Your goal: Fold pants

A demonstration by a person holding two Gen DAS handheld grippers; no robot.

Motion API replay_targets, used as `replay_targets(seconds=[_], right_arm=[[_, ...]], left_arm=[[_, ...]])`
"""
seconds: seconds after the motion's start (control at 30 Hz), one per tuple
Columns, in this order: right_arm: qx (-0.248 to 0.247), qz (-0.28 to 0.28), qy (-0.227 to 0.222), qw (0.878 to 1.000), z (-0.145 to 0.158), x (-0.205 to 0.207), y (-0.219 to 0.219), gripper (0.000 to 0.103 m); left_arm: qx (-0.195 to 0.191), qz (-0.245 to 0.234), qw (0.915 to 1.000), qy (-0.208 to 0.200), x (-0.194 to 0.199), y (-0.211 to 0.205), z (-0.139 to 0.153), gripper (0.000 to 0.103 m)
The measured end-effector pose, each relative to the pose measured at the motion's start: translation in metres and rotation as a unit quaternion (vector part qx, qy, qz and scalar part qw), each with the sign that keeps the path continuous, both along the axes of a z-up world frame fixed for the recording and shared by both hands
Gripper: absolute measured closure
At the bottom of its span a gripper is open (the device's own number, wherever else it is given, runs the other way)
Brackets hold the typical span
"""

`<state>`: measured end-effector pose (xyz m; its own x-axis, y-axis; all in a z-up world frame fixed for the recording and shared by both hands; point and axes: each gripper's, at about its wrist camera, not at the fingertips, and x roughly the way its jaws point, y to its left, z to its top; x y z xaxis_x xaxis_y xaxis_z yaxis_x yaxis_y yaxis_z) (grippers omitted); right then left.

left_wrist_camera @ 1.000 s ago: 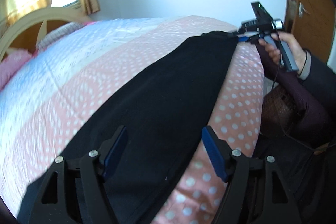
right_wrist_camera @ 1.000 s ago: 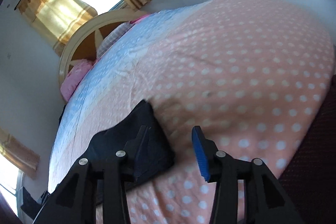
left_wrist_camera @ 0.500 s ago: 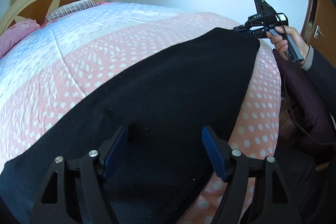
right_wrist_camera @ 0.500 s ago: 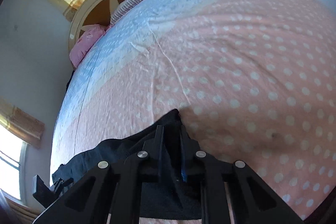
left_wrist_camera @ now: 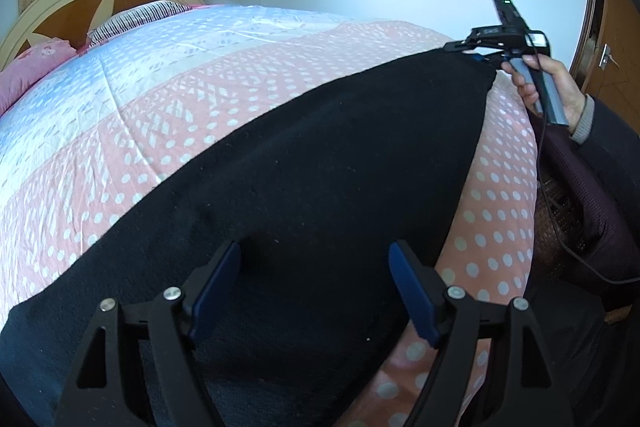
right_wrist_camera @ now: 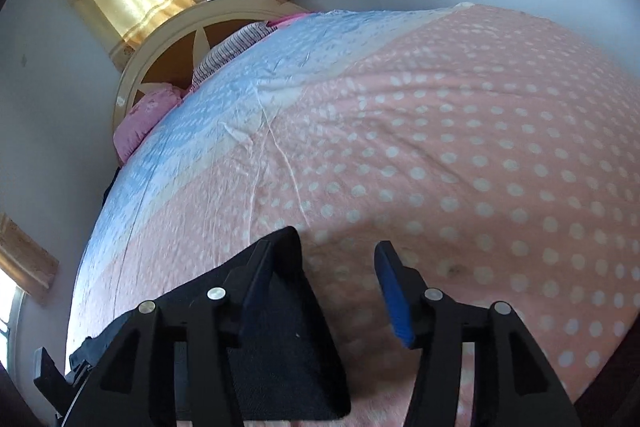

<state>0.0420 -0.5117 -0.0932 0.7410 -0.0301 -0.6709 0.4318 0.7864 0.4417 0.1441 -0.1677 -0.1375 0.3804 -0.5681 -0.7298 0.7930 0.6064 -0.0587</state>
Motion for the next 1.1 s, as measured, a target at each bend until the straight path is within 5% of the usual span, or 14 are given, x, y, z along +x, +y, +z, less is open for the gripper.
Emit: replay_targets(seconds=[0.1,0.23,0.4,0.57,0.77,0.93,1.1], right_arm=[[0.003,-0.005,-0.019,1.0,0.014,-0.029,0.004,0.049],[0.0,0.068,-0.038,0.997,0.025,-0.047,0.036,0.049],[-0.02,0.134,0.068,0.988,-0.014,-0.027,0.074,0.049],[-0.053,0.119,0.055,0.99,0.003,-0.034,0.085,0.049],[-0.089,0.182,0.007,0.979,0.037,-0.01,0.149,0.049],[-0.058,0.32,0.016,0.946,0.017,0.031,0.251,0.049],[-0.092,0.404,0.057,0.908,-0.018,0.044,0.338,0.049]], left_arm=[[-0.001,0.001,1.0,0.0,0.0,0.001,0.0,0.023],[0.0,0.009,1.0,-0.004,0.0,0.003,0.0,0.023],[-0.005,0.029,0.9996,0.006,0.004,0.011,0.0,0.022],[-0.037,0.068,0.997,0.002,0.002,0.049,0.015,0.022],[0.023,0.116,0.9922,-0.04,-0.005,0.118,0.011,0.022],[0.035,0.116,0.9923,-0.024,-0.009,0.131,-0.001,0.019],[0.046,0.097,0.9941,-0.019,-0.015,0.133,-0.001,0.015]])
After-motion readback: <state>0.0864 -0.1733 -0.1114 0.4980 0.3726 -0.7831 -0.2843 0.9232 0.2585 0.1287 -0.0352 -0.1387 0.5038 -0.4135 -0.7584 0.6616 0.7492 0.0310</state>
